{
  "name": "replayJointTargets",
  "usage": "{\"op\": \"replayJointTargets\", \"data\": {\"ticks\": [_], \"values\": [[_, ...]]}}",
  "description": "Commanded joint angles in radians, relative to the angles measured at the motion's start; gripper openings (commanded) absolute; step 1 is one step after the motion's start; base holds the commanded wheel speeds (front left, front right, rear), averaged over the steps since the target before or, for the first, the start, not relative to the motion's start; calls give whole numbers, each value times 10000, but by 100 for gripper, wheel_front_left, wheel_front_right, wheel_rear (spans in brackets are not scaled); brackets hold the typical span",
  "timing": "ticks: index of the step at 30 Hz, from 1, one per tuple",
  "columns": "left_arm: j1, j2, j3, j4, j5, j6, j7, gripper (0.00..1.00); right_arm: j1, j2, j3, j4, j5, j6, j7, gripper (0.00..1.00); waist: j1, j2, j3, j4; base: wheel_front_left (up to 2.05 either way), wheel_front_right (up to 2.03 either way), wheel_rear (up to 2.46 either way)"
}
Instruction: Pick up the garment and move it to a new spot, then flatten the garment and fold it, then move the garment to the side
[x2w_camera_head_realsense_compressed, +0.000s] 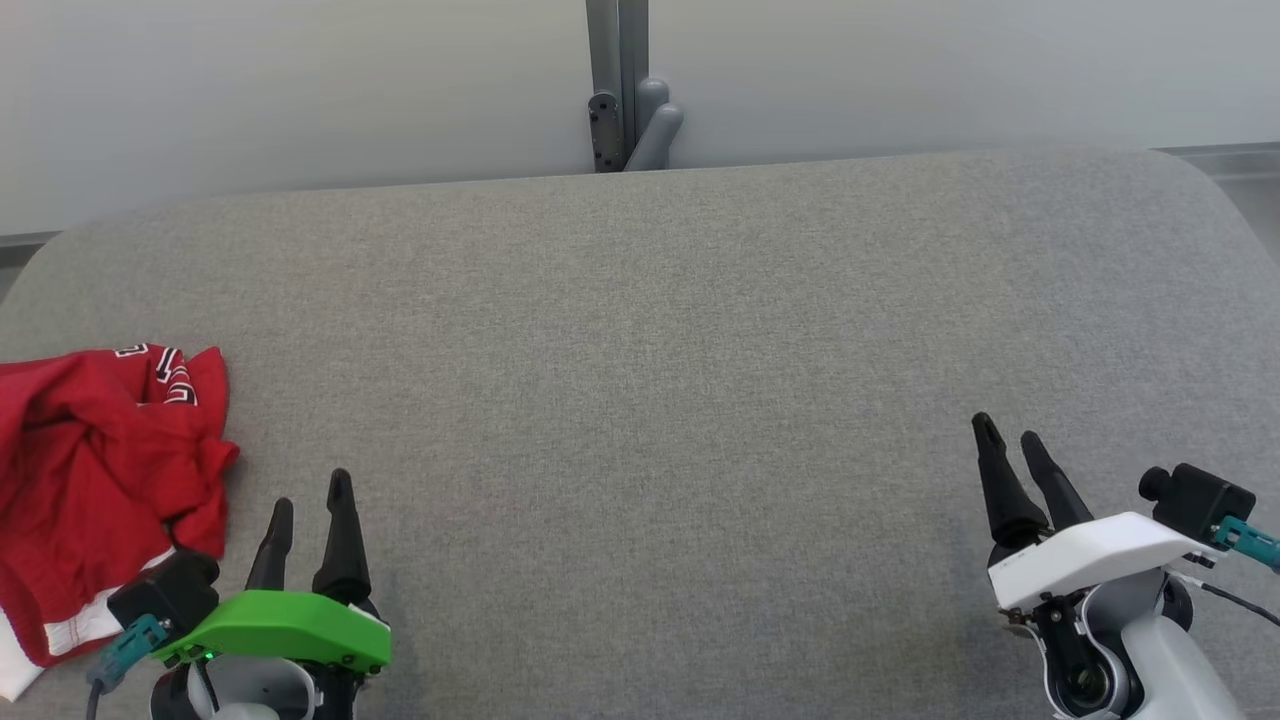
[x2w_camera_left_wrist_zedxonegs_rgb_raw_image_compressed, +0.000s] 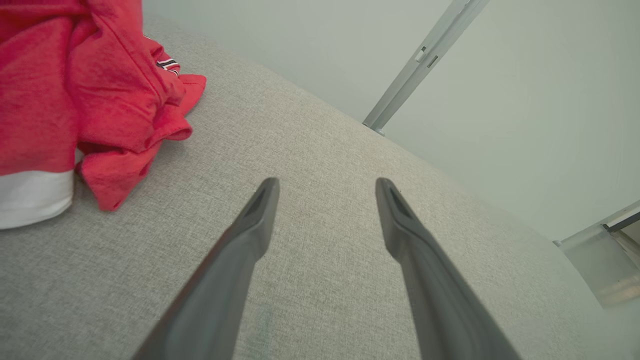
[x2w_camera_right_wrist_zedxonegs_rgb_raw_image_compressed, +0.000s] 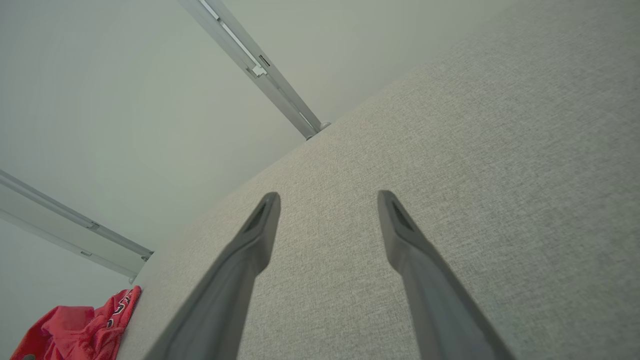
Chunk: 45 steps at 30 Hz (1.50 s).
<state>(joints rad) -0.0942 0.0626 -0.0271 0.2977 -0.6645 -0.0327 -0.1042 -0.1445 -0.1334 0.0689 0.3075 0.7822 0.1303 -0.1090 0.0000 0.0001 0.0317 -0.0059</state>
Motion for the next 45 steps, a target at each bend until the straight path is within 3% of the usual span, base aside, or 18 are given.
{"op": "replayJointTargets", "data": {"ticks": [1,45], "values": [[-256,117,-25,-69,369,65,-101,100,-224,-98,44,-62,-299,3,-116,100,0,-1,13,0,0,0,0],[-232,217,-603,514,4677,701,-1177,100,-410,-533,772,467,-4121,5,-1152,100,0,-1,229,-24,0,0,0]]}}
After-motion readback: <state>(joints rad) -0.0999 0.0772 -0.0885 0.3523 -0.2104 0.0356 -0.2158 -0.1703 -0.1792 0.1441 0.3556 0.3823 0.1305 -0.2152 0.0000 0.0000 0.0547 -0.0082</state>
